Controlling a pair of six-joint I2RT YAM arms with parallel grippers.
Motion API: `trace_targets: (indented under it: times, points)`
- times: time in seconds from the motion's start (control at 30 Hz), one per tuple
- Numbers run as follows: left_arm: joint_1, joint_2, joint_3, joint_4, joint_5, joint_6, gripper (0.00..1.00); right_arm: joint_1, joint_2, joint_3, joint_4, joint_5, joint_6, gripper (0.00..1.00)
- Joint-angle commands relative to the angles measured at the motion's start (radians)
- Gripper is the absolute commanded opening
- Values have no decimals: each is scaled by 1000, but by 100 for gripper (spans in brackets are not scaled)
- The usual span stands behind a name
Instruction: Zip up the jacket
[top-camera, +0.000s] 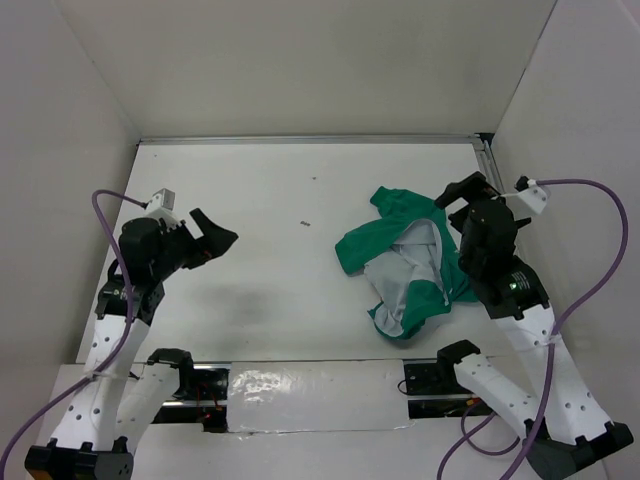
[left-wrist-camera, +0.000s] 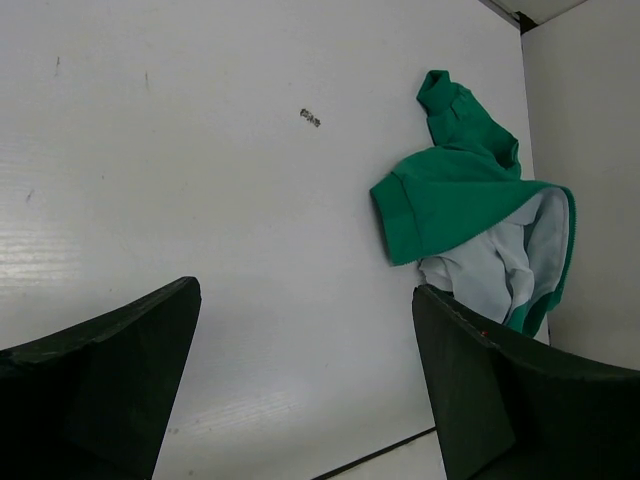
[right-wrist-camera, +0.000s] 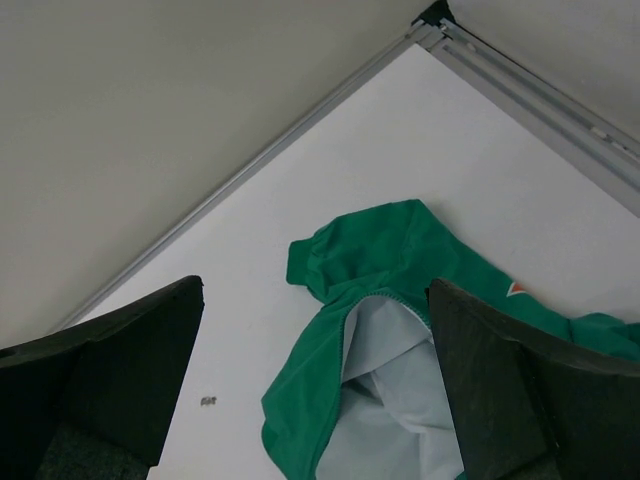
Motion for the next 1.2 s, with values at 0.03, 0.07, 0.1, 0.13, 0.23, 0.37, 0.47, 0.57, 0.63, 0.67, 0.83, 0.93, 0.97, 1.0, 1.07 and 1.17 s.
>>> trace_targets:
  times: [0.03,0.07,0.1,0.13,0.23,0.37,0.47,0.57,0.63,0.67,0.83,0.93,0.97,1.0,1.07,1.17]
  points:
    - [-3,0,27,26,34,18,99,-4,23,55,-60,42,44,100]
    - [-2,-6,22,33,57,23,99,-4,23,50,-52,13,21,100]
    - [-3,-9,16,38,55,12,99,-7,23,42,-55,-9,17,100]
    - [-3,-11,10,35,52,7,99,-10,21,29,-61,-33,14,100]
    - [-2,-31,-17,52,66,13,99,-13,23,-48,-73,-90,55,100]
    - [-2,-40,-76,90,124,12,99,-45,65,-126,-189,-160,215,100]
    - [-3,-13,-120,130,191,33,99,-74,133,-200,-253,-243,240,100]
    - [-2,35,-125,131,207,44,99,-111,205,-270,-279,-251,264,100]
    - [-3,67,-120,122,209,49,99,-139,268,-290,-267,-256,263,100]
    - [-3,76,-116,121,209,52,99,-145,289,-310,-249,-268,248,100]
    - [-5,77,-134,138,201,47,99,-157,486,-326,-42,-404,188,100]
    - [-3,63,-139,128,186,52,99,-143,618,-283,46,-403,180,86]
    - [-5,58,-137,125,184,52,99,-139,665,-257,73,-391,189,77]
    - [-5,50,-136,122,181,50,99,-133,678,-243,95,-386,185,67]
    - [-5,38,-137,112,166,49,99,-119,676,-185,120,-391,174,32]
    - [-5,31,-136,98,134,40,99,-87,575,-125,214,-444,88,2]
